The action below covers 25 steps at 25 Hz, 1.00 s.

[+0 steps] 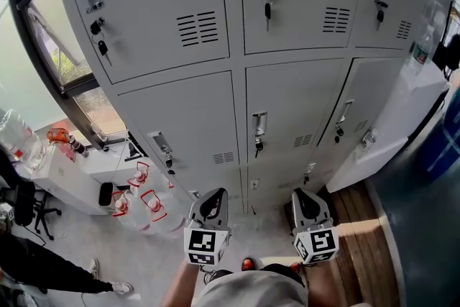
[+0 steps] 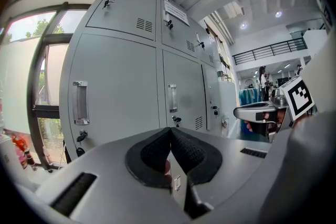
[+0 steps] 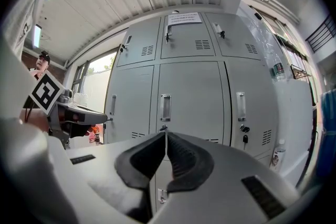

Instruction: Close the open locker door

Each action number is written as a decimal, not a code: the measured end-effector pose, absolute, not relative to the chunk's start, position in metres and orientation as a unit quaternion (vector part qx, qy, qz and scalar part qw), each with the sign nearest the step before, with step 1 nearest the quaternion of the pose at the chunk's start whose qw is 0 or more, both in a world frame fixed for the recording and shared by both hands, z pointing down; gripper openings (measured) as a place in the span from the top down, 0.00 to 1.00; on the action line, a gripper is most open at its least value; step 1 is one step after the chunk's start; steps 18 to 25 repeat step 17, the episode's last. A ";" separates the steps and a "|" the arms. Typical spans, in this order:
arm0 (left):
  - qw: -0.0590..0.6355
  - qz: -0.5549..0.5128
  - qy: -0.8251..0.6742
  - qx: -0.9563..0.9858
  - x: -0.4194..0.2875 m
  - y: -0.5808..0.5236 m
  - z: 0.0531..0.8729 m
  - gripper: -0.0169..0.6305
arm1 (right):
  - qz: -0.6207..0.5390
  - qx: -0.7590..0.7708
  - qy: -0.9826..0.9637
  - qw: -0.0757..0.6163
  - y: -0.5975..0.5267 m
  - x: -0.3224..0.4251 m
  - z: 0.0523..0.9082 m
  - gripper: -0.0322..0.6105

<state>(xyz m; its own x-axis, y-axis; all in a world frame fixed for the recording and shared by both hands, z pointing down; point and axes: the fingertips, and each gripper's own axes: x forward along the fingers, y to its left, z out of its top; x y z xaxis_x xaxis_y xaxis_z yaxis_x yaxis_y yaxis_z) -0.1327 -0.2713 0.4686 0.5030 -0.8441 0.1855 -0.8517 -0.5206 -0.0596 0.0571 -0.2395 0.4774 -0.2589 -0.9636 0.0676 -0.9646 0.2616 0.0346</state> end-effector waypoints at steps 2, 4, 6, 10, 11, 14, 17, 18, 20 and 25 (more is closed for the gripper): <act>0.021 0.096 -0.490 0.866 -0.132 -0.271 0.469 0.94 | 0.006 0.608 -0.793 0.037 -0.240 0.058 0.477 0.91; 0.021 0.095 -0.489 0.867 -0.132 -0.270 0.468 0.94 | 0.006 0.608 -0.793 0.037 -0.240 0.058 0.477 0.91; 0.020 0.094 -0.490 0.867 -0.131 -0.270 0.468 0.94 | 0.006 0.606 -0.794 0.038 -0.240 0.058 0.477 0.91; 0.019 0.094 -0.490 0.867 -0.129 -0.269 0.468 0.94 | 0.005 0.606 -0.795 0.037 -0.239 0.059 0.477 0.91; 0.019 0.094 -0.490 0.866 -0.129 -0.268 0.468 0.94 | 0.005 0.605 -0.795 0.037 -0.239 0.059 0.476 0.91; 0.020 0.094 -0.490 0.866 -0.128 -0.268 0.467 0.94 | 0.006 0.605 -0.795 0.037 -0.238 0.059 0.477 0.91; 0.021 0.094 -0.490 0.867 -0.127 -0.267 0.467 0.94 | 0.006 0.604 -0.796 0.039 -0.238 0.059 0.478 0.91; 0.021 0.094 -0.490 0.867 -0.127 -0.267 0.467 0.94 | 0.006 0.604 -0.796 0.039 -0.238 0.059 0.478 0.91; 0.021 0.094 -0.490 0.867 -0.127 -0.267 0.467 0.94 | 0.006 0.604 -0.796 0.039 -0.238 0.059 0.478 0.91; 0.021 0.094 -0.490 0.867 -0.127 -0.267 0.467 0.94 | 0.006 0.604 -0.796 0.039 -0.238 0.059 0.478 0.91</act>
